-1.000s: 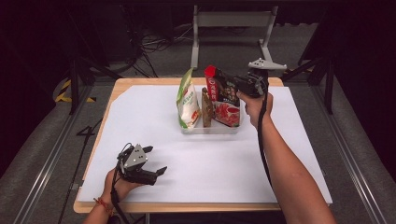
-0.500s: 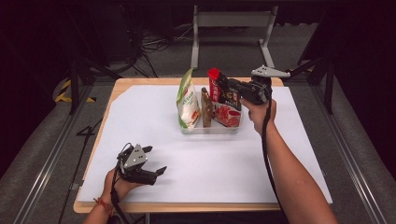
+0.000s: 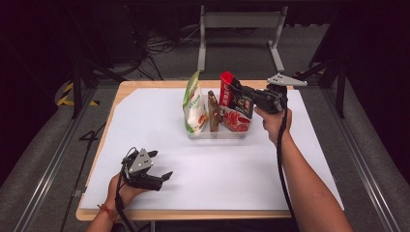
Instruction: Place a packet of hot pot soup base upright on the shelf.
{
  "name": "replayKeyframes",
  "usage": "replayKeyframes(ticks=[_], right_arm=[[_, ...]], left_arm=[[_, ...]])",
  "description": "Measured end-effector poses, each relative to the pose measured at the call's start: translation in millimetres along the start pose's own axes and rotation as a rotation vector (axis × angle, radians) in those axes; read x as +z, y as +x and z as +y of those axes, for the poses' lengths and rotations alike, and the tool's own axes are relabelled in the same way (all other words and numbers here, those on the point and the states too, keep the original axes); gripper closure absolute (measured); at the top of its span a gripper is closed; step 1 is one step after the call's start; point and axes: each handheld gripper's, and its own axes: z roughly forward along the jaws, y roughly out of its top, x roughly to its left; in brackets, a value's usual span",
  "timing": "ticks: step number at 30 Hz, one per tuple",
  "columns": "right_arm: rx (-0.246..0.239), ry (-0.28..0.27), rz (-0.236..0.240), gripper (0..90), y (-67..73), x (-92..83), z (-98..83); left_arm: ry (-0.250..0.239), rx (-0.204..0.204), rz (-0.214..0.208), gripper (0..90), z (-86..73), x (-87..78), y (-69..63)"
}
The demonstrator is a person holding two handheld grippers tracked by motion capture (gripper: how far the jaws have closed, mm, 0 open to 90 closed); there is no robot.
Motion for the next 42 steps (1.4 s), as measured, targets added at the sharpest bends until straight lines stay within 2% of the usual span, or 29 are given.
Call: replayKeyframes(ticks=[12,20,27,42], right_arm=[[-0.02,0.018,0.004,85.8,1.0,-5.1,-0.8],[-0.031,0.035,-0.026,84.0,-2.1,-9.0,1.0],[-0.073,0.053,-0.05,82.6,-1.3,-13.7,3.2],[-0.097,0.07,-0.064,80.6,1.4,-17.8,4.8]], left_arm=[[0.004,-0.002,0.002,11.0,-0.3,-0.3,0.7],[-0.001,0.0,0.006,11.0,-0.5,-1.8,2.0],[-0.003,0.01,0.004,11.0,0.9,-0.8,0.1],[-0.003,0.023,-0.002,11.0,1.8,0.0,1.0]])
